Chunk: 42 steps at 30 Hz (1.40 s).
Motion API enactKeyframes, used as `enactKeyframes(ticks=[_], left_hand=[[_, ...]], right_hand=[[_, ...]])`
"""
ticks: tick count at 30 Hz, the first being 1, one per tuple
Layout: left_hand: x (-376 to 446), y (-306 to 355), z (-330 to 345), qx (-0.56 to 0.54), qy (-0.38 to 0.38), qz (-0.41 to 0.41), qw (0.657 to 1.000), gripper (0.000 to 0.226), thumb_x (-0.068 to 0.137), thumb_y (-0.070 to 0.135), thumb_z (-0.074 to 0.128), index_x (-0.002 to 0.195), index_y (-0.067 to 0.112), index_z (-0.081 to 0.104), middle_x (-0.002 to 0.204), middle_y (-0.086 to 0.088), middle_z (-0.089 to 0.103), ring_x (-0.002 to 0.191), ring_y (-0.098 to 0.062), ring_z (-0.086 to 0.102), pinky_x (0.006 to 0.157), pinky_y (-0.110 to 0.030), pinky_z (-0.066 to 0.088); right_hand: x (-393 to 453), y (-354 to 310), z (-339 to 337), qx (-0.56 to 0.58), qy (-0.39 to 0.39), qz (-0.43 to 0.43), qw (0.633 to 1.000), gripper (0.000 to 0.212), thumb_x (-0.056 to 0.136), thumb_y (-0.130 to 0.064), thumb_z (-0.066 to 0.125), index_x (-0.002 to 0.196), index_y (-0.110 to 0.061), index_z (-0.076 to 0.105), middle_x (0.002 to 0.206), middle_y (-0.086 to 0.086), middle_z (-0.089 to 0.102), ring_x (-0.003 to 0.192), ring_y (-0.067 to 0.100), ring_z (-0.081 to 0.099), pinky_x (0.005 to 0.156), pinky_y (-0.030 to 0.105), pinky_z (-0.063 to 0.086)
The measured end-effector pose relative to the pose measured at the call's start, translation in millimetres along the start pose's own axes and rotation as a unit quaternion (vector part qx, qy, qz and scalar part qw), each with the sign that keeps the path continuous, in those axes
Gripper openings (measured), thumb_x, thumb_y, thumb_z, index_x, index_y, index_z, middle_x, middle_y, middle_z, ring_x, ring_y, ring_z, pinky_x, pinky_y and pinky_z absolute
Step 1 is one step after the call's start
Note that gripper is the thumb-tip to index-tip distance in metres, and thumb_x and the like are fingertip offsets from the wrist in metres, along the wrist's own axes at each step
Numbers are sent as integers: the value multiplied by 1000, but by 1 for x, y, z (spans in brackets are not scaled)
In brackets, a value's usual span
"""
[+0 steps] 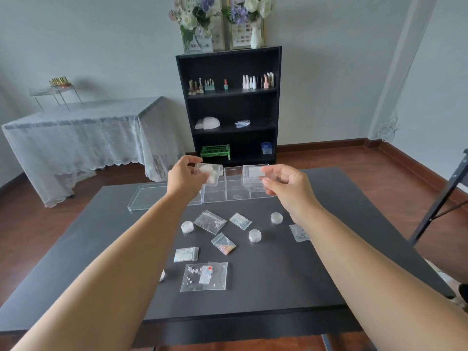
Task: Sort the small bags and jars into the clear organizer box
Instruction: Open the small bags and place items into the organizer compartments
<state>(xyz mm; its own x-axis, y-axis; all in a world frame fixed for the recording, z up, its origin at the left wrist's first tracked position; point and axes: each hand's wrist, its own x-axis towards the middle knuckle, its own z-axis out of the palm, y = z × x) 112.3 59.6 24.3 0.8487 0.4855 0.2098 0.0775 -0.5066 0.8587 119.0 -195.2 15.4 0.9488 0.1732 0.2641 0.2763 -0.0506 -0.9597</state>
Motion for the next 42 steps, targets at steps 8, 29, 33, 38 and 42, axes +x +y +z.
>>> enactKeyframes(ticks=[8, 29, 33, 38, 42], left_hand=[[31, 6, 3, 179, -86, 75, 977, 39, 78, 6, 60, 111, 28, 62, 74, 3, 58, 48, -15, 51, 38, -20, 42], [67, -9, 36, 432, -214, 92, 871, 15, 82, 43, 71, 95, 38, 65, 105, 12, 68, 111, -19, 52, 103, -46, 35], [64, -8, 41, 483, -182, 95, 851, 15, 77, 47, 75, 84, 38, 66, 100, 7, 67, 121, -23, 41, 104, -45, 28], [58, -10, 41, 460, -141, 81, 873, 21, 71, 50, 79, 83, 34, 73, 106, 5, 65, 122, -25, 39, 99, -43, 32], [58, -12, 35, 448, -123, 75, 882, 24, 70, 46, 81, 89, 32, 76, 119, 2, 54, 121, -27, 40, 98, -44, 38]], right_hand=[[-3, 9, 5, -26, -4, -3, 1000, 22, 87, -10, 69, 95, -30, 72, 80, -7, 74, 59, 2, 62, 59, 10, 48], [4, 52, -3, -19, -7, 48, 999, 26, 87, -12, 69, 90, -37, 73, 82, -1, 74, 67, 12, 64, 77, 37, 60], [4, 52, -1, -18, -5, 53, 998, 22, 87, -11, 69, 93, -32, 72, 82, -1, 74, 67, 11, 65, 75, 34, 59], [30, 36, 13, -55, -14, 30, 998, 25, 87, -16, 69, 99, -37, 66, 86, -10, 73, 62, 3, 65, 61, 12, 49], [73, 22, 47, -119, -41, 51, 991, 44, 83, -16, 71, 116, -35, 48, 91, -4, 69, 70, 10, 69, 56, 17, 51]])
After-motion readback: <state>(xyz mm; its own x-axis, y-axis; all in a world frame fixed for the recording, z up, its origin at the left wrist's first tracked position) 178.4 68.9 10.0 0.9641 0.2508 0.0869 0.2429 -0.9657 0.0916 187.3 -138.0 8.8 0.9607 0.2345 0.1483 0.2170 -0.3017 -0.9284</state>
